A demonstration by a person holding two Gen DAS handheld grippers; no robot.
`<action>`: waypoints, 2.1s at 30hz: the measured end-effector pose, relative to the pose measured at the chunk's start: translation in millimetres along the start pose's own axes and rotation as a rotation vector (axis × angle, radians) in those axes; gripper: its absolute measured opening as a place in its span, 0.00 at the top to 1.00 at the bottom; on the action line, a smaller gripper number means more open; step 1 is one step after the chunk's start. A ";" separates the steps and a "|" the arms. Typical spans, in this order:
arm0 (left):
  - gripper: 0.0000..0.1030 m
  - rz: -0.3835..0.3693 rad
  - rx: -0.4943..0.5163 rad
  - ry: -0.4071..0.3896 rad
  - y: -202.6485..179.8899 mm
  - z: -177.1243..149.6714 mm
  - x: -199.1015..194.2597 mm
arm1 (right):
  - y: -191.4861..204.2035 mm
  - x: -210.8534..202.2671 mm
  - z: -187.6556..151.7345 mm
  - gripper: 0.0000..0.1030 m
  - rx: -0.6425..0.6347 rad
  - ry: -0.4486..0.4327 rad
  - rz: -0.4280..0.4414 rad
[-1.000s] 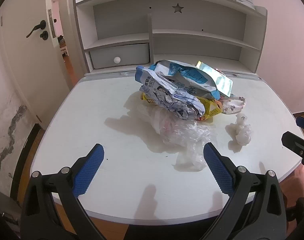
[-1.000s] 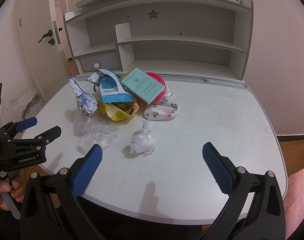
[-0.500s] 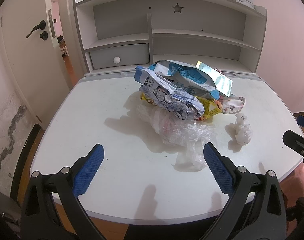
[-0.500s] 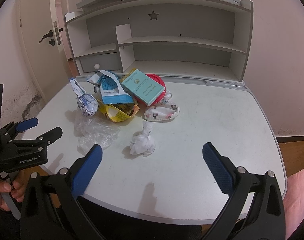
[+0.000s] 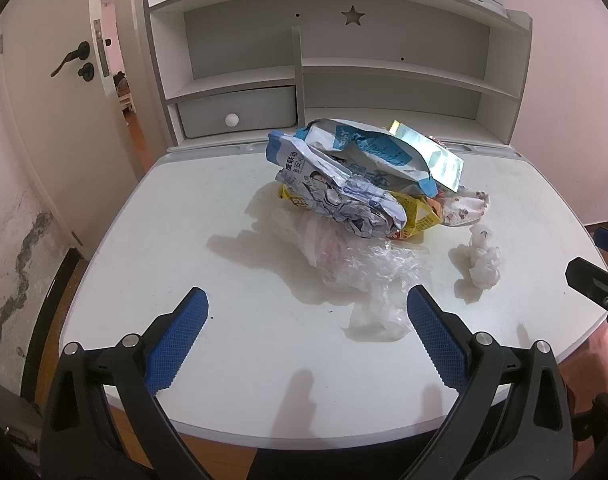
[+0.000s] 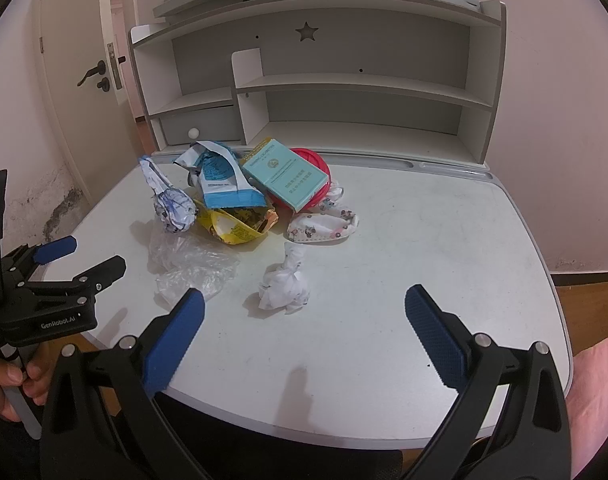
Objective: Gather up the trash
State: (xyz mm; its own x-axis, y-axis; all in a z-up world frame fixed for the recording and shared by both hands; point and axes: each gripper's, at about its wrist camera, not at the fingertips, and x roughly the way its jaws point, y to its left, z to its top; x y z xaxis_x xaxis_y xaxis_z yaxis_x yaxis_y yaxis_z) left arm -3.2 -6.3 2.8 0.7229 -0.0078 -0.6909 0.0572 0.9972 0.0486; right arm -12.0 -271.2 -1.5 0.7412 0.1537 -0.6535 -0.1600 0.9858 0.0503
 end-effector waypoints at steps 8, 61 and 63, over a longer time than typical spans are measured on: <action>0.06 -0.003 0.004 0.002 -2.0 -0.8 0.9 | 0.1 -1.0 0.3 0.05 -0.002 -0.003 -0.001; 0.92 -0.241 0.077 0.006 29.1 9.9 -19.0 | 15.9 116.5 6.9 0.60 -0.045 0.223 0.055; 0.92 -0.220 0.083 -0.044 33.9 24.5 -27.4 | 13.4 111.2 11.6 0.62 -0.037 0.198 0.065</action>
State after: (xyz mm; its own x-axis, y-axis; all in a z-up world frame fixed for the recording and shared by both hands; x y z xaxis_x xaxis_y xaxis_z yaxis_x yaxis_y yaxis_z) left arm -4.2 25.9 41.0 0.7162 -0.2297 -0.6590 0.2722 0.9614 -0.0393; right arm 75.8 -240.2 -64.7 0.5862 0.1968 -0.7859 -0.2295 0.9706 0.0719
